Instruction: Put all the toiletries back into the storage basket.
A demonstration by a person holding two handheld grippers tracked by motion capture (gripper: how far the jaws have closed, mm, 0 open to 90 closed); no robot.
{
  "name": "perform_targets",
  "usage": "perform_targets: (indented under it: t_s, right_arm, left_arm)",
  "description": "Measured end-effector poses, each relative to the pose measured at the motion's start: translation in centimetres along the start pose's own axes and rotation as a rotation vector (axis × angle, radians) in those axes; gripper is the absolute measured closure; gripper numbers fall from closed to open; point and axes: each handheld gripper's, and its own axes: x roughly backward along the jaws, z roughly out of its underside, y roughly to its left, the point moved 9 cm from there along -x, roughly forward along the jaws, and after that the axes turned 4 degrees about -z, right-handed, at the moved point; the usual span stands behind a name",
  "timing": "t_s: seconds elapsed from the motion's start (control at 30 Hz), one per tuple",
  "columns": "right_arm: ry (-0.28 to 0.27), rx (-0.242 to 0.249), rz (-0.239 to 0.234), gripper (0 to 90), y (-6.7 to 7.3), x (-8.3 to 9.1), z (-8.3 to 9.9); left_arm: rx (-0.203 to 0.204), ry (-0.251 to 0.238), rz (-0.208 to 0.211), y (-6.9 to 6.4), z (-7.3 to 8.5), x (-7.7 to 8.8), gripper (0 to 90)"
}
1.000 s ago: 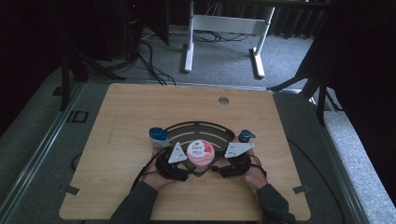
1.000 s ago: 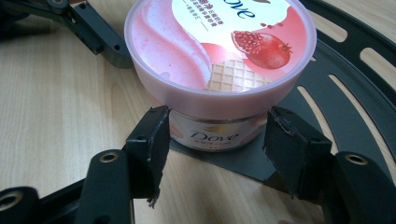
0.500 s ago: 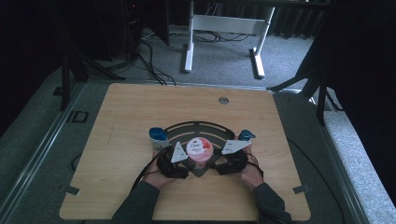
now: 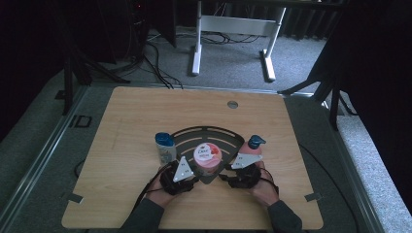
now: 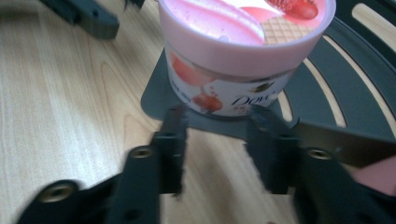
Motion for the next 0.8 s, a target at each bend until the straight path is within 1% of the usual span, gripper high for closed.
perform_targets:
  t_s: [0.1, 0.17, 0.3, 0.33, 0.37, 0.4, 0.47, 0.53, 0.6, 0.77, 0.8]
  right_arm:
    - [-0.024, -0.008, 0.006, 71.1, 0.6, 0.2, -0.1]
    - [-0.042, -0.005, 0.009, 74.8, 0.9, 0.4, -0.3]
    - [-0.054, 0.004, 0.016, 83.5, 1.5, 0.4, -0.6]
    - [-0.054, 0.005, 0.013, 85.9, 1.7, 0.3, -0.7]
    - [-0.052, 0.009, 0.02, 88.5, 1.8, 0.2, -0.7]
    - [-0.047, 0.011, 0.014, 89.9, 1.9, 0.1, -0.8]
    - [-0.04, 0.021, 0.016, 90.0, 2.2, -0.3, -0.9]
    - [-0.043, 0.026, 0.014, 90.0, 2.4, -0.5, -1.1]
    - [-0.047, 0.027, 0.014, 90.0, 2.4, -0.8, -1.3]
    - [-0.049, 0.026, 0.01, 90.0, 2.6, -1.5, -1.7]
    - [-0.051, 0.026, 0.015, 90.0, 2.6, -1.6, -1.8]
  left_arm:
    - [-0.02, 0.035, 0.018, -0.7, 0.5, -0.9, 71.7]
    - [-0.024, 0.042, 0.023, -1.0, 0.6, -1.5, 75.5]
    - [-0.036, 0.052, 0.037, -1.5, 0.6, -2.3, 81.3]
    - [-0.036, 0.052, 0.04, -1.7, 0.7, -2.5, 82.1]
    - [-0.035, 0.051, 0.039, -1.7, 0.7, -2.7, 82.3]
    - [-0.035, 0.049, 0.039, -1.6, 0.6, -2.9, 83.6]
    - [-0.027, 0.049, 0.04, -1.6, 0.7, -3.2, 86.9]
    - [-0.034, 0.057, 0.039, -1.7, 0.8, -3.6, 89.2]
    - [-0.04, 0.06, 0.038, -1.8, 0.8, -3.9, 89.5]
    - [-0.028, 0.051, 0.047, -1.8, 0.7, -4.1, 89.7]
    - [-0.024, 0.049, 0.048, -1.8, 0.7, -4.2, 89.8]
